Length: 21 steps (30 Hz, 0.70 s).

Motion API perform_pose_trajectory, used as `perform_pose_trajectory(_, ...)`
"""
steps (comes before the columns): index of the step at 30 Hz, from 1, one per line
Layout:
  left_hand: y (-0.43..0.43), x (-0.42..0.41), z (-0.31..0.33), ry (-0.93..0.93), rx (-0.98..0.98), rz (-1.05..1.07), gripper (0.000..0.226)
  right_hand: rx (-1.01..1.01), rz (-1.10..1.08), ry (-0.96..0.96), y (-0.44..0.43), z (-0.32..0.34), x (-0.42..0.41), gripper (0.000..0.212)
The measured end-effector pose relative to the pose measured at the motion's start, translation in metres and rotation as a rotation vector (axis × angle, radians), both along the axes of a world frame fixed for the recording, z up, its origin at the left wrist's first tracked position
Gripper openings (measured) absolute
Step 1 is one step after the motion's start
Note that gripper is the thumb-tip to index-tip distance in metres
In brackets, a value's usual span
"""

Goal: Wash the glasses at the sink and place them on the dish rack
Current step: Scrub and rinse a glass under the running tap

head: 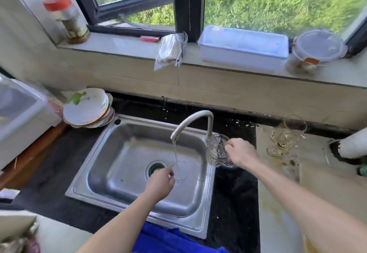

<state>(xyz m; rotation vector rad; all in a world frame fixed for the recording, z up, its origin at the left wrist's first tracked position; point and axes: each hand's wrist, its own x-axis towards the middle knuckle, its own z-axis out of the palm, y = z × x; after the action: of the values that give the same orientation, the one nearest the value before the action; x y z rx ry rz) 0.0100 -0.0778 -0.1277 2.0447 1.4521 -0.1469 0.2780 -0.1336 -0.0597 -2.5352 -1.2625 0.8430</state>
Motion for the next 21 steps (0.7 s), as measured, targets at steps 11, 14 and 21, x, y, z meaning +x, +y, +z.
perform_pose_trajectory(11,0.059,-0.027,-0.015,-0.634,-0.898,0.631,0.030,-0.052,-0.493,0.774,0.053,-0.024,-0.143,0.021)
perform_pose_trajectory(14,0.070,-0.024,-0.022,-0.862,-1.074,0.626,0.049,-0.031,-0.631,0.921,0.058,-0.021,-0.156,0.022)
perform_pose_trajectory(21,0.095,-0.020,-0.014,-0.745,-1.171,0.579,0.046,-0.045,-0.499,0.767,0.062,-0.017,-0.138,0.016)
